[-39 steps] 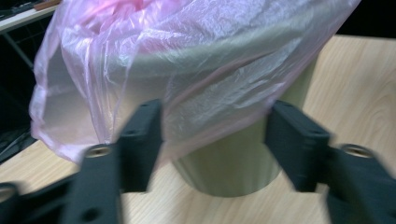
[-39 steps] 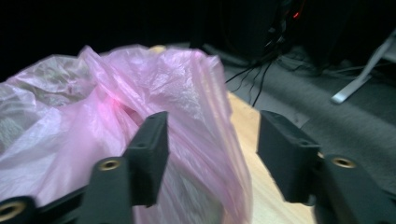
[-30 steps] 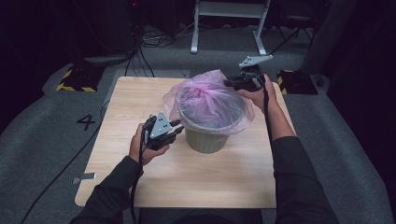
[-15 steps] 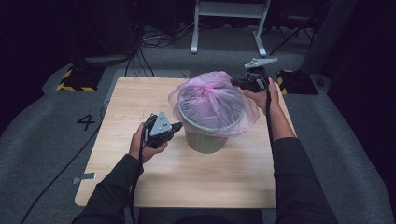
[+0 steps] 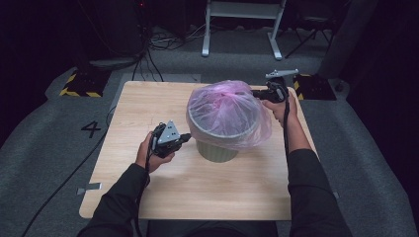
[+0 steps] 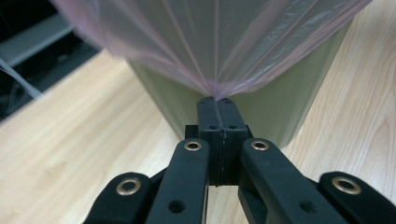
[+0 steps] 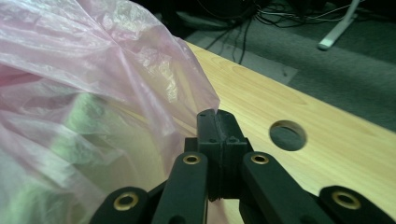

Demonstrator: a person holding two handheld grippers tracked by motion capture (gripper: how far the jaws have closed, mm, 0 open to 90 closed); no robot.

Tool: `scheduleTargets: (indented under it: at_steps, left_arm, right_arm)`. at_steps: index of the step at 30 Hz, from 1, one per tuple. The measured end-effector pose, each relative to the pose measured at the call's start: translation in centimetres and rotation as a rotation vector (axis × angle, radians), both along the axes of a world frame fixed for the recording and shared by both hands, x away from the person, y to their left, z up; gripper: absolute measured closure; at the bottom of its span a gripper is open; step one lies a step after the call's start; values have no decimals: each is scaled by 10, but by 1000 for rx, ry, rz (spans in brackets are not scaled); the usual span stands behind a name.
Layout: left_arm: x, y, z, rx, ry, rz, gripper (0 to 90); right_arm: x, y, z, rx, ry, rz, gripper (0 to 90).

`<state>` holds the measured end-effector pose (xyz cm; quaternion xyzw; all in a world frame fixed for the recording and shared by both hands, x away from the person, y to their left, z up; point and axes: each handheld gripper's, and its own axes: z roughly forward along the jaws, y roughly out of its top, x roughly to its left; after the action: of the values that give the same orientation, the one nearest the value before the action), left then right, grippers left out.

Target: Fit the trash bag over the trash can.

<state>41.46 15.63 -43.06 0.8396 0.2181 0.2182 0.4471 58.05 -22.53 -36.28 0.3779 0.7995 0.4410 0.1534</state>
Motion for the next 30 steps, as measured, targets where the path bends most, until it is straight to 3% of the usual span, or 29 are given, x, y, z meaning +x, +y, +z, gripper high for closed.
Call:
scheduleTargets:
  at_steps: [3,6,8,9,10,11,12,14,16,18,20,21,24,27,28,30]
  left_arm:
    - [4,2,-12,59,30,-2,900]
    - [8,7,-22,75,85,-15,900]
    - [6,11,-23,50,85,-65,900]
    - [4,13,-20,35,78,-55,900]
    - [4,15,-17,18,70,-31,843]
    - [4,18,-12,5,76,-3,662]
    - [5,22,-8,-11,76,24,583]
    - [5,31,0,-65,71,49,486]
    - [6,38,7,-85,65,96,318]
    - [8,46,18,-123,44,122,225]
    - [12,53,33,-173,27,111,189]
    - [14,54,43,-180,-1,114,174]
    - [23,50,74,-234,-41,78,158]
    - [39,38,96,-288,-38,58,158]
    - [44,32,100,-286,-30,44,158]
    - [56,20,104,-254,-31,67,172]
  right_arm:
    - [3,-1,-12,15,23,-3,900]
    - [4,-1,-21,19,26,-4,900]
    - [1,-1,-23,36,-15,-7,900]
    - [0,-2,-21,53,-24,-4,900]
    - [-1,-4,-19,71,-38,-8,900]
    - [-3,-5,-16,74,-52,-19,900]
    - [-4,-7,-14,80,-63,-23,900]
    - [-6,-10,-9,65,-75,-22,899]
    - [-8,-13,-7,64,-83,-25,896]
    - [-9,-15,-4,65,-86,-26,888]
    - [-9,-15,-3,65,-91,-17,876]
    - [-10,-15,-2,59,-94,-16,870]
    - [-11,-12,3,48,-108,-6,858]
    - [-13,-8,8,49,-119,-2,854]
    - [-13,-7,9,48,-124,2,855]
    - [-14,-4,11,36,-130,13,854]
